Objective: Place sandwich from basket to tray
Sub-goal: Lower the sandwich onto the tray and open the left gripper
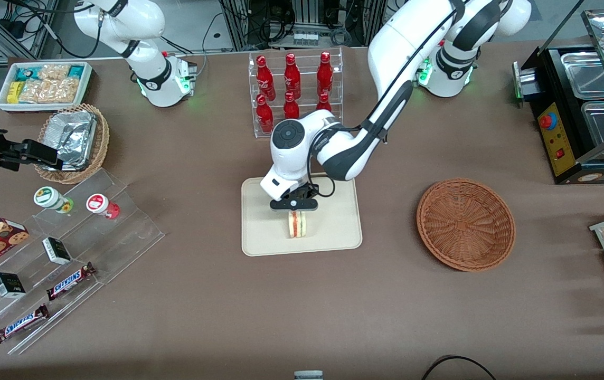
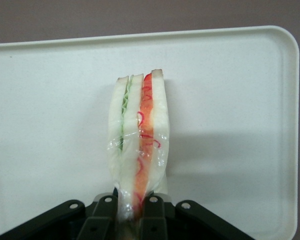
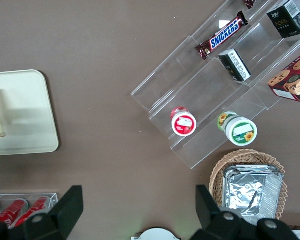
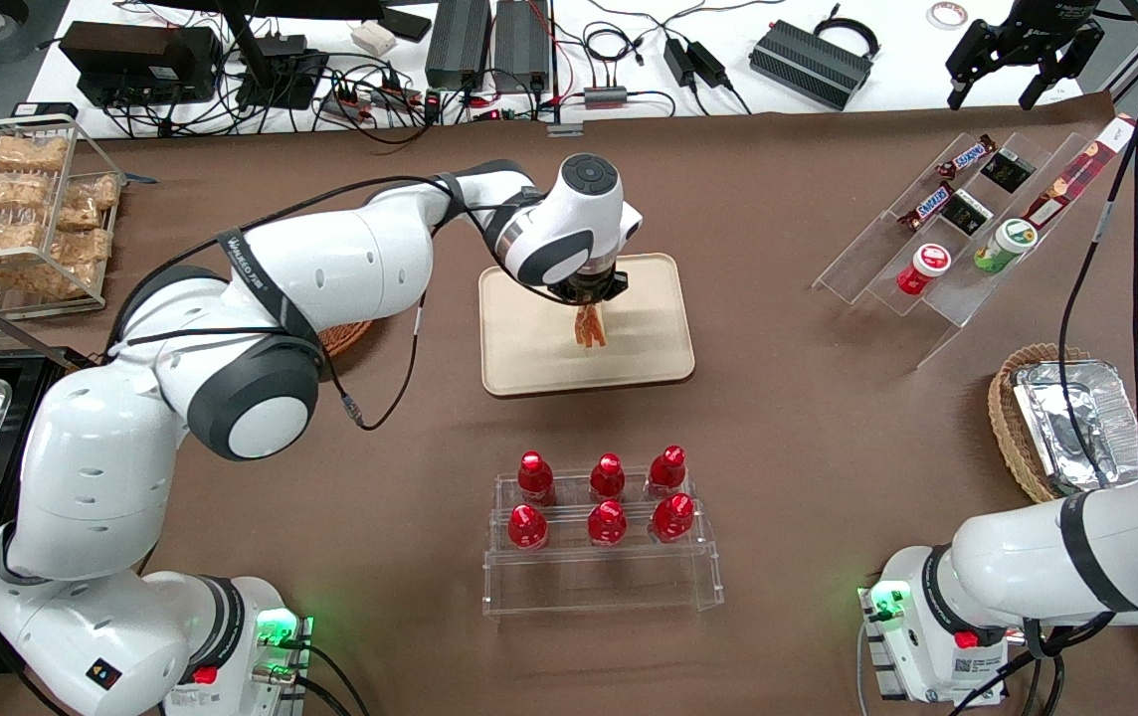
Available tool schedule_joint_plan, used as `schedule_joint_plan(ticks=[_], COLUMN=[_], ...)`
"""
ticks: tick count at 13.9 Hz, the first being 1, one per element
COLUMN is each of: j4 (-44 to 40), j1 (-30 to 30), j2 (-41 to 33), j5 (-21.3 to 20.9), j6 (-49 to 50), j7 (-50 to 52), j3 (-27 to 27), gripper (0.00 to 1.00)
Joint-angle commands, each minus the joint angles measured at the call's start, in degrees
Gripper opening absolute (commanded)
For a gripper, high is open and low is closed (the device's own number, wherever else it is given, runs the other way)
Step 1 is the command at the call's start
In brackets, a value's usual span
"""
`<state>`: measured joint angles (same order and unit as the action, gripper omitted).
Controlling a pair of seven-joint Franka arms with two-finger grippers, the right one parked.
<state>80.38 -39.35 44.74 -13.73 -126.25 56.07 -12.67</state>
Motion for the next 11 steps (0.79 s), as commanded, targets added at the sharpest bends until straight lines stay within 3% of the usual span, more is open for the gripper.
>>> schedule_joint_plan(ticks=[1,2,3,4,5,8,11], j4=[-2.95,-3.04,-2.95,-2.95,-2.95,-2.95,-2.95], j1=[-1.60,-1.86,-1.87,-1.87,-1.87,-1.25,0.41], j2=[2.19,2.54,2.72,2.72,2.46,-0.34,-6.84], j5=[-1.21,-1.21,-1.21,-1.21,-1.21,-1.30,-0.16], j6=[0.48,0.48,0.48,0.48,0.57,2.14,10.48], j7=[0.44,0.44,0.44,0.35,0.09,0.44,0.70], j3=[0.89,0.89,0.89,0.89,0.98,1.07,1.15], gripper=[0.00,0.00,0.22,0.73,1.00,1.00,1.00])
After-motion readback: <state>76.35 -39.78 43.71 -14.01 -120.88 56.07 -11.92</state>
